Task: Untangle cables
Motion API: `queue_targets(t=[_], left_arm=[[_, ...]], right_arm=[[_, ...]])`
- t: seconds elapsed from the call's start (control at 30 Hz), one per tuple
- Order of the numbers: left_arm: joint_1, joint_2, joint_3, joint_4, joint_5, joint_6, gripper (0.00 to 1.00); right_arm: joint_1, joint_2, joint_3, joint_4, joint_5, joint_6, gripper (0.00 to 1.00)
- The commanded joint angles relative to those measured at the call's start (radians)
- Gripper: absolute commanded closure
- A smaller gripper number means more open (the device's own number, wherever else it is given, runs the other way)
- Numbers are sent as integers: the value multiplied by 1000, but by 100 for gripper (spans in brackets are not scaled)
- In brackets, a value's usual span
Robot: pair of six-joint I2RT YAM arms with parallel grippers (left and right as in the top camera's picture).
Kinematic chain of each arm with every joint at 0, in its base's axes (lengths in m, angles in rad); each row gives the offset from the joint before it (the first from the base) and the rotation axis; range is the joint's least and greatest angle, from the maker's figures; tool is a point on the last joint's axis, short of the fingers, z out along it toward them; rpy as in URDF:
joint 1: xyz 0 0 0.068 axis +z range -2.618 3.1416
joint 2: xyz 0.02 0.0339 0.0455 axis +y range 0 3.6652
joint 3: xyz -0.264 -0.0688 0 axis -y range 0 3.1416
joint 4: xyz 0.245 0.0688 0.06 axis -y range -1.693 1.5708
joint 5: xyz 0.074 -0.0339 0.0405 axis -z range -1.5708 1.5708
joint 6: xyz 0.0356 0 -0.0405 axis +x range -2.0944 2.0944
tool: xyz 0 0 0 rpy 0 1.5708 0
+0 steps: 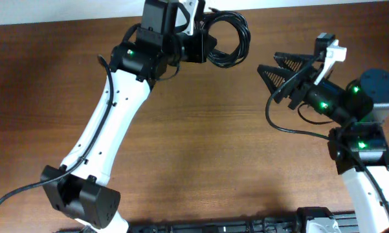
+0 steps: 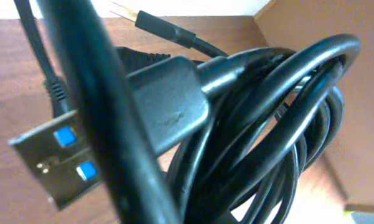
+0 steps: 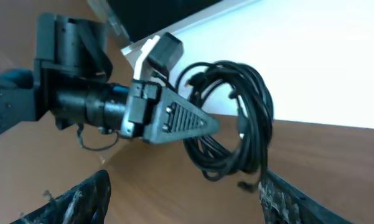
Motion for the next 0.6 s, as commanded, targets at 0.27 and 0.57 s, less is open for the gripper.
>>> queue_targets(t=[0.27,0.57], left_arm=[[-40,-69,16,48,195,-376,100],[-124,-69,16,114,-121,-375,100]], right_arm=[[0,-4,19,-101,126,-76,19],[0,-4,19,-92,100,117,20]])
